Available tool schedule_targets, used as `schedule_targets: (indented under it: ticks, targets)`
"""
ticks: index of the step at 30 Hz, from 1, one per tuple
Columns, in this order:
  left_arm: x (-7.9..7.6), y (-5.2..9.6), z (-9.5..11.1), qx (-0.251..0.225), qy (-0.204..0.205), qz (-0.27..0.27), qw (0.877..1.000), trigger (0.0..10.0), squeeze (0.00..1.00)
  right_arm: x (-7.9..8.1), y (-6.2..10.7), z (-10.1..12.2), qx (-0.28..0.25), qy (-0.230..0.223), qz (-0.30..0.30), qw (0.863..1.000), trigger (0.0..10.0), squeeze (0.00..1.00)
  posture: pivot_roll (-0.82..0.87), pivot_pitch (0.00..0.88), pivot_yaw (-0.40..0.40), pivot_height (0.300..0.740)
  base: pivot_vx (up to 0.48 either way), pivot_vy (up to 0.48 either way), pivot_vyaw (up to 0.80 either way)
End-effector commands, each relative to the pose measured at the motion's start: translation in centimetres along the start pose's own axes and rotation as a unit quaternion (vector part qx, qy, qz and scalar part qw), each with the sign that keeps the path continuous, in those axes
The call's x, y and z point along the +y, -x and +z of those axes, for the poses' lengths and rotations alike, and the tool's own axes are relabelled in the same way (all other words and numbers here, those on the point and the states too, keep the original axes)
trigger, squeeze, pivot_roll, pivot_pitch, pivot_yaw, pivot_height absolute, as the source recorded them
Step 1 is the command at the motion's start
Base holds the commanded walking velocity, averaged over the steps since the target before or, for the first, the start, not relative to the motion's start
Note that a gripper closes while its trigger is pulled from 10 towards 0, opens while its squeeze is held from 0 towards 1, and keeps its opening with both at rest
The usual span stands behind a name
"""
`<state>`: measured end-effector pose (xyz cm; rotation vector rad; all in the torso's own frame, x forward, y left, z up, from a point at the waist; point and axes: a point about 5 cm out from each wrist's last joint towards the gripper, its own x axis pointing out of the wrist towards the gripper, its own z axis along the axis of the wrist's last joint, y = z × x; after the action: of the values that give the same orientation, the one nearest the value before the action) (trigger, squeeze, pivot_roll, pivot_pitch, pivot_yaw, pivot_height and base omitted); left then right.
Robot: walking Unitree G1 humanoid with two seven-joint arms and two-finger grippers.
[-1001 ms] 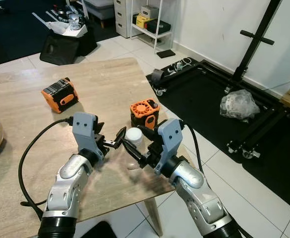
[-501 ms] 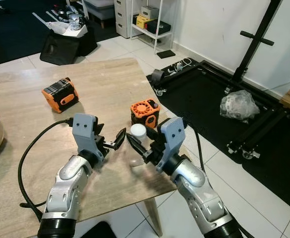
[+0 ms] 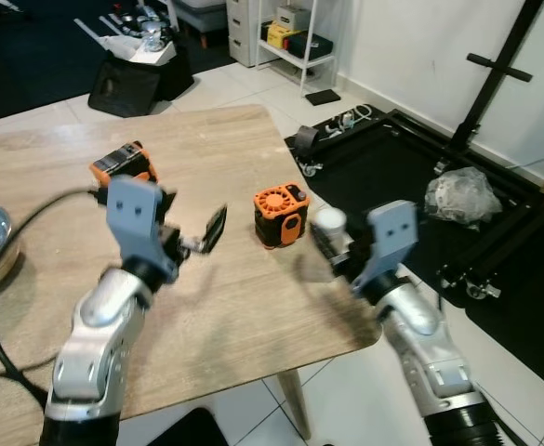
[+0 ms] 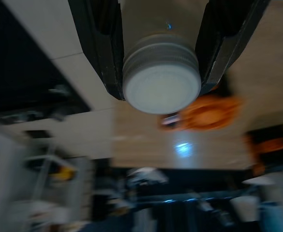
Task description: Restocking fridge
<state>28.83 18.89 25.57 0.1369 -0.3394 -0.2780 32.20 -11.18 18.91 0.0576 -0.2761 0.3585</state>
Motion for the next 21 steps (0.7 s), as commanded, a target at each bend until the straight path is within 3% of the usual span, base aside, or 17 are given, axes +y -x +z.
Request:
schedule_targets:
  ticks: [1,4,7,8,10,12,13,15,21]
  targets:
    - [-0.1,-0.1,0.1,0.009,-0.011,0.001,1.000,10.0,0.00,-1.6,-0.2,1.8,-0.036,0.009,-0.037,0.999,10.0,0.00,-0.02,0.142,-0.052,0.740,0.000,0.000,0.00]
    - [-2.5,-0.3,-1.1,0.037,0.001,-0.012,0.999,10.0,0.00,-5.5,0.5,1.8,-0.022,0.057,-0.105,0.993,10.0,0.00,-0.04,0.135,-0.041,0.740,0.000,0.000,0.00]
    - [-3.2,-0.2,-1.5,0.042,0.006,-0.015,0.999,10.0,0.00,-6.3,0.8,1.5,-0.013,0.071,-0.117,0.990,10.0,0.00,-0.04,0.135,-0.041,0.740,0.000,0.000,0.00]
    - [-4.0,-0.1,-2.1,0.052,0.007,-0.009,0.999,10.0,0.00,-7.1,1.5,0.6,0.008,0.081,-0.130,0.988,10.0,0.00,-0.05,0.125,-0.029,0.740,0.000,0.000,0.00]
    - [-4.0,-0.1,-2.1,0.052,0.007,-0.009,0.999,10.0,0.00,-7.1,1.5,0.6,0.008,0.081,-0.130,0.988,10.0,0.00,-0.05,0.125,-0.029,0.740,0.000,0.000,0.00]
    - [-6.6,0.6,-4.0,0.080,0.008,-0.003,0.997,10.0,0.00,-9.3,4.3,-2.5,0.069,0.100,-0.188,0.975,10.0,0.00,-0.05,0.107,-0.018,0.740,0.000,0.000,0.00]
    - [-6.6,0.6,-4.0,0.080,0.008,-0.003,0.997,10.0,0.00,-9.3,4.3,-2.5,0.069,0.100,-0.188,0.975,10.0,0.00,-0.05,0.107,-0.018,0.740,0.000,0.000,0.00]
    - [-8.1,1.1,-4.7,0.084,-0.002,0.006,0.996,10.0,0.00,-10.5,6.5,-4.3,0.102,0.106,-0.230,0.962,10.0,0.00,-0.05,0.104,-0.014,0.740,0.000,0.000,0.00]
    - [-7.9,1.3,-5.1,0.091,0.002,0.051,0.994,10.0,0.00,-9.2,6.9,-5.3,0.105,0.087,-0.193,0.972,10.0,0.00,-0.06,0.095,-0.003,0.740,0.000,0.000,0.00]
